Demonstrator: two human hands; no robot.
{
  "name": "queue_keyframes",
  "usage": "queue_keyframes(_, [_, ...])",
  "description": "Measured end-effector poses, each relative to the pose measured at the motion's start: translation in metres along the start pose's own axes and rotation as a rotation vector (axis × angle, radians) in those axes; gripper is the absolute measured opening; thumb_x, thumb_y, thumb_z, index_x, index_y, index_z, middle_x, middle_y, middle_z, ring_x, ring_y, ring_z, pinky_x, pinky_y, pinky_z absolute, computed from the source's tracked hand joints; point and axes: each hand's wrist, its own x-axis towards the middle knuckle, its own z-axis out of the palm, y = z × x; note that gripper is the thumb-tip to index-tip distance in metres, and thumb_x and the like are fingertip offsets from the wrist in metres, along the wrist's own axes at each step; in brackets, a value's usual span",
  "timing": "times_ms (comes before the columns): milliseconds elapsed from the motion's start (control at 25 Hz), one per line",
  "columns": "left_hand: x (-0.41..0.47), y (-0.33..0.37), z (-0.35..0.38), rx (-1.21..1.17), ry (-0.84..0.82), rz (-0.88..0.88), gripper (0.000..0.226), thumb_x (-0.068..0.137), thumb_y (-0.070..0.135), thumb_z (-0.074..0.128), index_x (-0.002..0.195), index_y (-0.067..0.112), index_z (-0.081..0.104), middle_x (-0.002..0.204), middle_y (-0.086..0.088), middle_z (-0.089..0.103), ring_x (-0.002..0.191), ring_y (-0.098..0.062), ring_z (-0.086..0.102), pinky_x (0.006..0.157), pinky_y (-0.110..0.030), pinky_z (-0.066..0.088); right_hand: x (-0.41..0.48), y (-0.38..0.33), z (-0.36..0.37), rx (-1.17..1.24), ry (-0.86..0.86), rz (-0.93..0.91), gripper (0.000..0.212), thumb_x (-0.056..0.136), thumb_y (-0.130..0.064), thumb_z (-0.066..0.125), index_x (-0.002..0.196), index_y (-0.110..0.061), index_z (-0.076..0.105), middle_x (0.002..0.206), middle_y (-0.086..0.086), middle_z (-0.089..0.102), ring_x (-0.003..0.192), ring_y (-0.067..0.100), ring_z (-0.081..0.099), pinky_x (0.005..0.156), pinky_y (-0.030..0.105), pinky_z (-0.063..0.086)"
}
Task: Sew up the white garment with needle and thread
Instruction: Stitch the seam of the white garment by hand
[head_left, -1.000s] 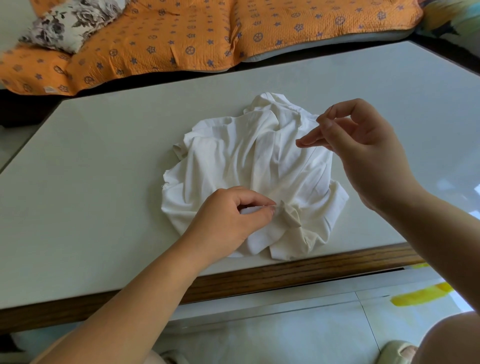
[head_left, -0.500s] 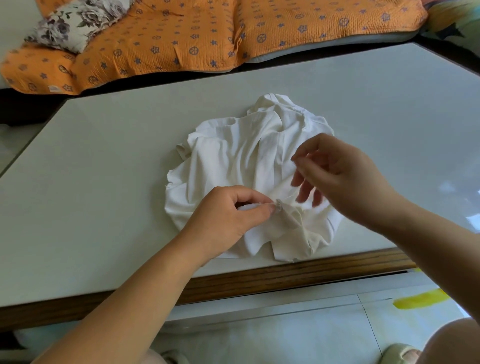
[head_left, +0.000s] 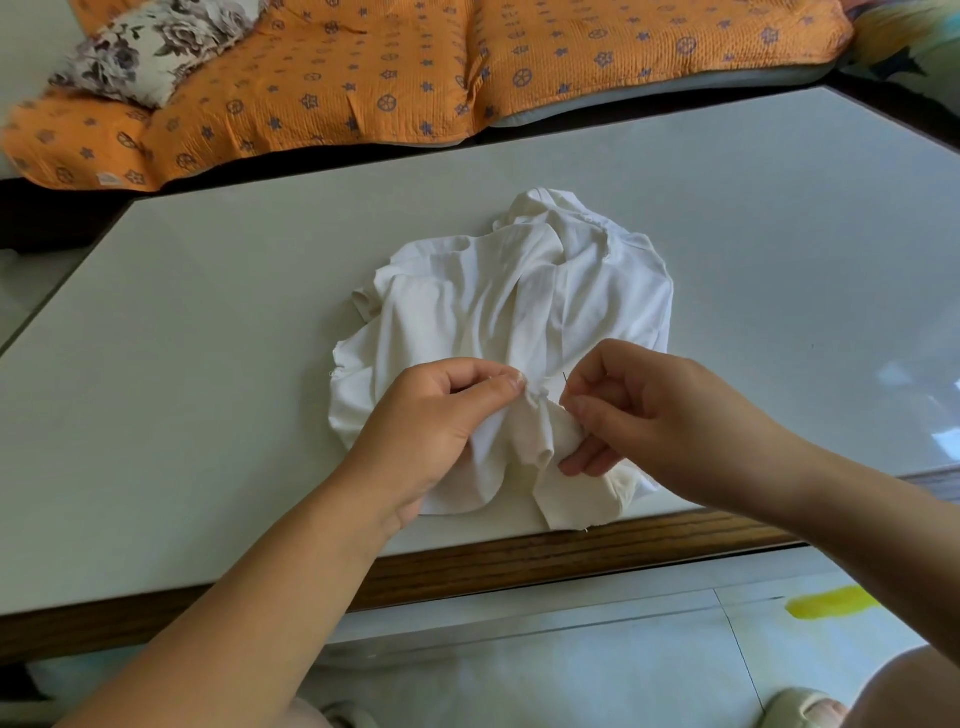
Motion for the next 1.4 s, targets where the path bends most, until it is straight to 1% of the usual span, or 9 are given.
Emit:
queue_keyframes(200, [-0.001,0.001,-0.003,0.010,-0.005,-0.016,0.007,0.088,0.024,0.068,0.087,0.024,0.075,0.083,0.012,0.075,0.080,0.005,0.067,0.065,-0.006,0.044,-0.004,-0.003,-0.012,-0.105,-0.088,-0.012,0.012,0.098,-0.013,0.054,0.089,-0.021,0.058,0.074,-0.002,0.075,0.064,0.008,0.071,0.064,0.019,0.055])
queue_keyframes(320, [-0.002,0.002,-0.004,0.123,-0.105,0.005,0.009,0.086,0.029,0.070,0.089,0.025,0.077,0.085,0.008,0.075,0.081,0.002,0.066,0.070,-0.011,0.045,0.001,0.001,-0.011,-0.095,0.027,0.014,0.011,0.098,-0.018,0.055,0.088,-0.022,0.059,0.077,-0.006,0.075,0.055,0.010,0.068,0.051,0.021,0.050])
queue_keyframes(440, [-0.002,0.005,-0.006,0.143,-0.142,0.020,0.018,0.078,0.036,0.072,0.091,0.026,0.077,0.084,0.011,0.074,0.082,0.003,0.065,0.075,-0.016,0.045,0.011,0.004,-0.017,0.242,0.231,0.044,0.010,0.098,-0.016,0.057,0.088,-0.015,0.059,0.090,-0.001,0.076,0.053,0.020,0.066,0.044,0.024,0.045])
queue_keyframes(560, [-0.003,0.005,-0.008,0.145,-0.196,0.027,0.027,0.068,0.043,0.071,0.089,0.027,0.078,0.088,0.009,0.075,0.089,-0.003,0.068,0.082,-0.022,0.046,0.023,0.005,-0.030,0.771,0.260,0.135,0.011,0.099,-0.013,0.054,0.089,-0.013,0.056,0.088,0.012,0.076,0.053,0.017,0.066,0.042,0.019,0.046])
queue_keyframes(720, [-0.003,0.005,-0.009,0.171,-0.272,0.018,0.026,0.069,0.041,0.070,0.089,0.027,0.079,0.092,0.008,0.076,0.094,-0.005,0.068,0.084,-0.021,0.047,0.041,0.013,-0.043,1.022,0.332,0.136,0.013,0.100,-0.008,0.050,0.089,-0.011,0.054,0.076,0.013,0.070,0.074,0.026,0.075,0.061,0.025,0.060])
queue_keyframes(960, [-0.006,0.007,-0.011,0.188,-0.372,-0.007,0.021,0.071,0.036,0.070,0.087,0.028,0.079,0.092,0.005,0.077,0.089,-0.002,0.069,0.075,-0.014,0.049,0.063,0.031,-0.052,0.825,0.523,0.074,0.008,0.101,-0.012,0.051,0.093,-0.012,0.053,0.078,0.013,0.070,0.092,0.034,0.073,0.085,0.039,0.060])
queue_keyframes(1160, [-0.007,0.008,-0.011,0.200,-0.381,-0.014,0.020,0.070,0.038,0.069,0.085,0.029,0.079,0.087,0.008,0.076,0.083,0.003,0.067,0.070,-0.011,0.047,0.062,0.024,-0.054,0.711,0.593,0.083,0.007,0.101,-0.014,0.051,0.094,-0.014,0.054,0.077,0.012,0.071,0.083,0.029,0.075,0.079,0.038,0.060])
queue_keyframes(1280, [-0.005,0.006,-0.012,0.219,-0.323,0.010,0.024,0.067,0.042,0.070,0.086,0.030,0.080,0.091,0.005,0.076,0.089,-0.005,0.069,0.074,-0.019,0.053,0.040,0.000,-0.041,0.525,0.440,0.106,0.009,0.100,-0.014,0.052,0.092,-0.012,0.056,0.075,0.007,0.074,0.059,0.025,0.070,0.051,0.030,0.049])
queue_keyframes(1400, [-0.002,0.005,-0.013,0.261,-0.282,0.041,0.025,0.068,0.046,0.070,0.088,0.034,0.079,0.097,0.001,0.076,0.099,-0.018,0.069,0.092,-0.034,0.055,0.009,-0.019,-0.012,0.295,0.129,0.135,0.011,0.100,-0.015,0.052,0.092,-0.010,0.058,0.085,0.002,0.077,0.059,0.029,0.072,0.046,0.031,0.050])
